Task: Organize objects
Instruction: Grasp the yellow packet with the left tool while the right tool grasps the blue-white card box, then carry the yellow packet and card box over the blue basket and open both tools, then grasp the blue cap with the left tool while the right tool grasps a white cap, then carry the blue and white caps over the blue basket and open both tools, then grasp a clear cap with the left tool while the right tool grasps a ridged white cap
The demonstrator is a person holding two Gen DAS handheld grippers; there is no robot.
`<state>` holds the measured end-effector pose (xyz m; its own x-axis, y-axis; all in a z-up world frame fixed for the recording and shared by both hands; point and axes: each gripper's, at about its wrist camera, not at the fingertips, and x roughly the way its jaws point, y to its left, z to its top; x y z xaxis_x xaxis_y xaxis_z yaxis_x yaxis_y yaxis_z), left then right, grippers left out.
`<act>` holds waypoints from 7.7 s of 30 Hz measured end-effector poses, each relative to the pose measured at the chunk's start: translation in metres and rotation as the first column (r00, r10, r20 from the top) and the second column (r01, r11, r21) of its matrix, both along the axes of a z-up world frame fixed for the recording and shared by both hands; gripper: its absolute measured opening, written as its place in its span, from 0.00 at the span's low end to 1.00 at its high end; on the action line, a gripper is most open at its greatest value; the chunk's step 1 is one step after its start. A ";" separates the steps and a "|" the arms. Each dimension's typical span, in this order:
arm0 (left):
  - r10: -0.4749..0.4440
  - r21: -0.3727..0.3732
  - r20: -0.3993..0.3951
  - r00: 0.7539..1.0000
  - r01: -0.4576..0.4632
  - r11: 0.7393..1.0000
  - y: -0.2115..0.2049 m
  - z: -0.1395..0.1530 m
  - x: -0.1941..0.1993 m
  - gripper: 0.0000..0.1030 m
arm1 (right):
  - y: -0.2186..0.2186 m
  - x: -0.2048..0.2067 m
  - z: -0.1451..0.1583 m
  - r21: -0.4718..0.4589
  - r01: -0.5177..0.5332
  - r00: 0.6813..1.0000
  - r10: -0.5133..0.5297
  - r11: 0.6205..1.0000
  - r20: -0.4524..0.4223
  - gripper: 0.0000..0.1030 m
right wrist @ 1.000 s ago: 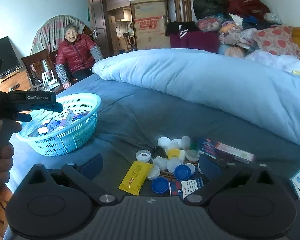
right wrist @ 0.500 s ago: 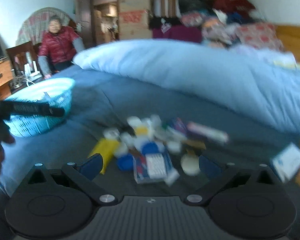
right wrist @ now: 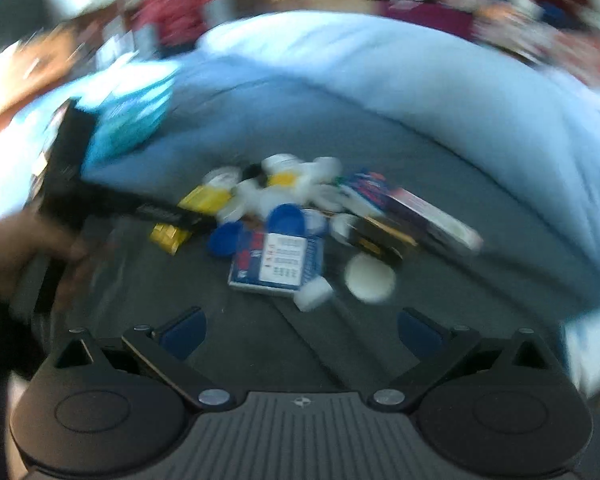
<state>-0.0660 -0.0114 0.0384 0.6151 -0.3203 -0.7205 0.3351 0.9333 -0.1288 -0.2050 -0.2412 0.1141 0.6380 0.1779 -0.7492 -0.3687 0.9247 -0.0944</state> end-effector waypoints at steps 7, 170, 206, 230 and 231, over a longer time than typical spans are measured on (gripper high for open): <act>0.002 -0.019 0.013 1.000 -0.002 1.000 0.016 0.010 -0.009 0.46 | 0.041 0.047 -0.027 -0.380 -0.565 0.811 0.577 0.732 -0.094 0.75; 0.457 0.070 0.334 0.824 -0.505 0.860 0.242 0.225 0.048 0.38 | 0.246 0.193 0.211 0.243 -0.257 0.930 0.170 0.935 0.326 0.34; 0.490 0.041 0.214 0.845 -0.509 0.860 0.289 0.181 0.068 0.39 | 0.338 0.234 0.185 0.273 -0.287 0.954 0.247 0.918 0.170 0.35; -0.145 -0.135 0.361 0.921 0.205 0.969 0.080 0.125 -0.051 0.84 | 0.077 -0.034 0.005 0.227 0.226 0.959 -0.257 0.947 0.119 0.82; -0.163 -0.125 0.321 0.933 0.212 0.969 0.069 0.106 -0.043 0.81 | 0.065 -0.042 -0.004 0.231 0.255 0.956 -0.281 0.939 0.088 0.79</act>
